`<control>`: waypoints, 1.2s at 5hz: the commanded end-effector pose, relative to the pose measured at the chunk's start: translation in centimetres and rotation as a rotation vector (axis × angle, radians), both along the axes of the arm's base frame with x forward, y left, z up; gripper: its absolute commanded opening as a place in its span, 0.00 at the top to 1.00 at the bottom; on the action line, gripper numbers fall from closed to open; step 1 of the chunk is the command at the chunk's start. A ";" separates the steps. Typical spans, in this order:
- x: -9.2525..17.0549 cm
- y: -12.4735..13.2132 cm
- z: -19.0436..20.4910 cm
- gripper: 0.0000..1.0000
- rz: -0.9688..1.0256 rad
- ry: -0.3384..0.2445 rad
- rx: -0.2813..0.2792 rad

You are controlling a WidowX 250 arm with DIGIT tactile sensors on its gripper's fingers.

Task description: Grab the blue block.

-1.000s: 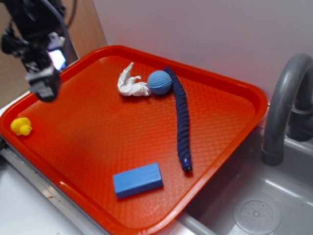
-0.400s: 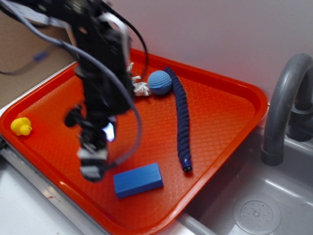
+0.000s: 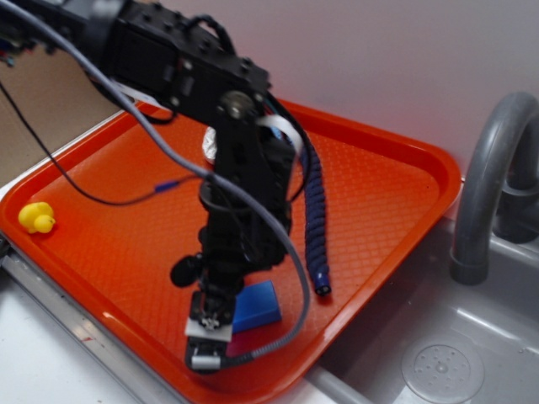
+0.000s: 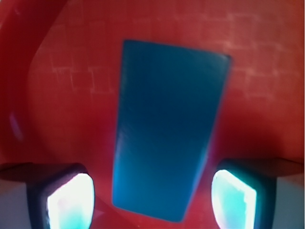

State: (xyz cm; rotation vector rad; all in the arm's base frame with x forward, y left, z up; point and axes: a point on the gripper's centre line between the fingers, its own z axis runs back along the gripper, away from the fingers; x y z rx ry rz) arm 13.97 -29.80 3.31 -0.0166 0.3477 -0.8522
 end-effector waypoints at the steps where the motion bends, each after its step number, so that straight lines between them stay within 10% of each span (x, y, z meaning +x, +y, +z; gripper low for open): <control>1: -2.4 -1.5 -0.6 0.00 0.032 -0.046 0.073; 2: -2.9 -1.4 -0.6 1.00 0.097 -0.112 0.225; 4: -2.2 1.0 2.9 1.00 0.256 -0.180 0.263; 5: 0.0 6.2 7.6 1.00 0.522 -0.194 0.098; 6: 0.8 11.6 12.1 1.00 0.748 -0.225 0.056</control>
